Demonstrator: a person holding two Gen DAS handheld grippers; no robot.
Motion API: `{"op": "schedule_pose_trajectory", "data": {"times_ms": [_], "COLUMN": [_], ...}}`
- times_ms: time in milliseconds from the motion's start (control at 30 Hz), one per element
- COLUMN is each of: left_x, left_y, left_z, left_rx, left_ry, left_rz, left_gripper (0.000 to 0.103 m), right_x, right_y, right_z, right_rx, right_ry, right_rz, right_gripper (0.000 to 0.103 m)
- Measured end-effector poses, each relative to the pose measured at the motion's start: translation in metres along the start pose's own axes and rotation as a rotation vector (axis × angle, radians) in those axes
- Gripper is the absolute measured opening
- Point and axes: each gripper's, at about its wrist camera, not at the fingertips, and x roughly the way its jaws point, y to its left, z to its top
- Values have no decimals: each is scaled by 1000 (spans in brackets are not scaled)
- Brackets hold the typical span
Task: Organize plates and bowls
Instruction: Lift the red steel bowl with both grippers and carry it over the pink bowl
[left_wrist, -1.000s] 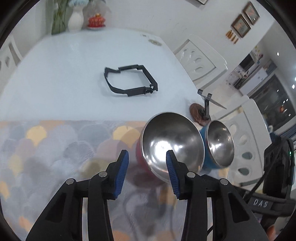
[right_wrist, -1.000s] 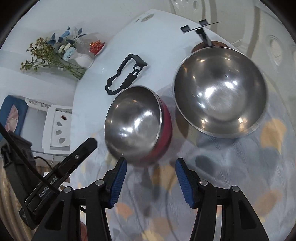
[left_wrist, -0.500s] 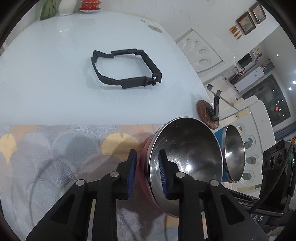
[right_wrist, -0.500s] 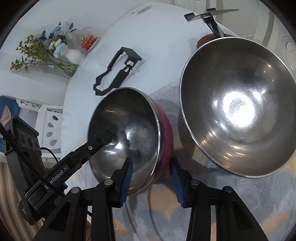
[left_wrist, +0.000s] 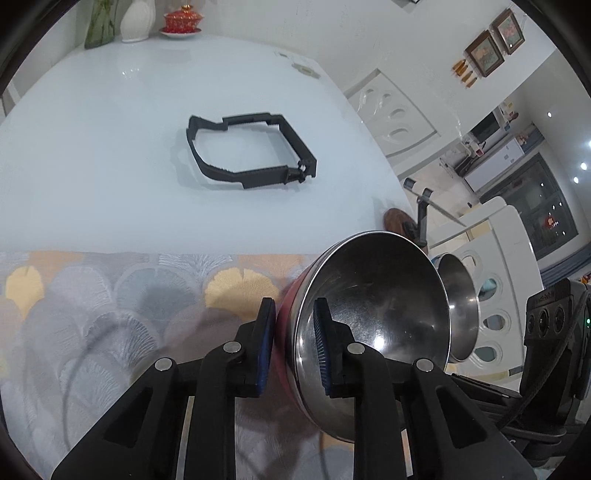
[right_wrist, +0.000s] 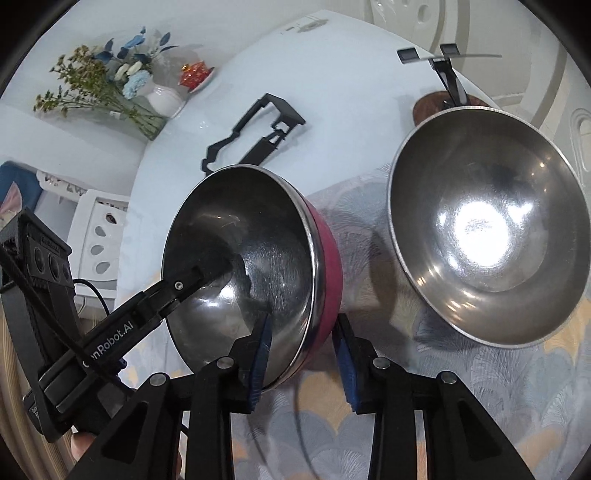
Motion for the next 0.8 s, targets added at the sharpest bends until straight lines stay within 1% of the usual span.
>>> {"op": "schedule_pose_trajectory", "data": {"times_ms": [167, 200, 333, 467, 633, 800], "left_x": [-32, -44, -78, -111, -150, -176], "left_y": [-7, -11, -21, -32, -46, -57], "left_z": [-5, -8, -16, -30, -61, -101], "left_rx": [3, 10, 22, 31, 53, 70], "left_ry": [-39, -53, -103, -149, -190, -192], "left_rz": [7, 10, 16, 11, 8, 10], "left_gripper": [18, 18, 18, 18, 18, 18], "right_x": [-22, -28, -56, -81, -113, -139], "right_y": [17, 21, 38, 53, 63, 66], "right_z": [-7, -9, -24, -44, -78, -113], "right_rx": [-41, -46, -68, -100, -97, -97], "right_ry": [-20, -25, -62, -90, -120, -139], "right_rz": [14, 19, 55, 64, 84, 83], "right_gripper": [34, 34, 34, 34, 34, 34]}}
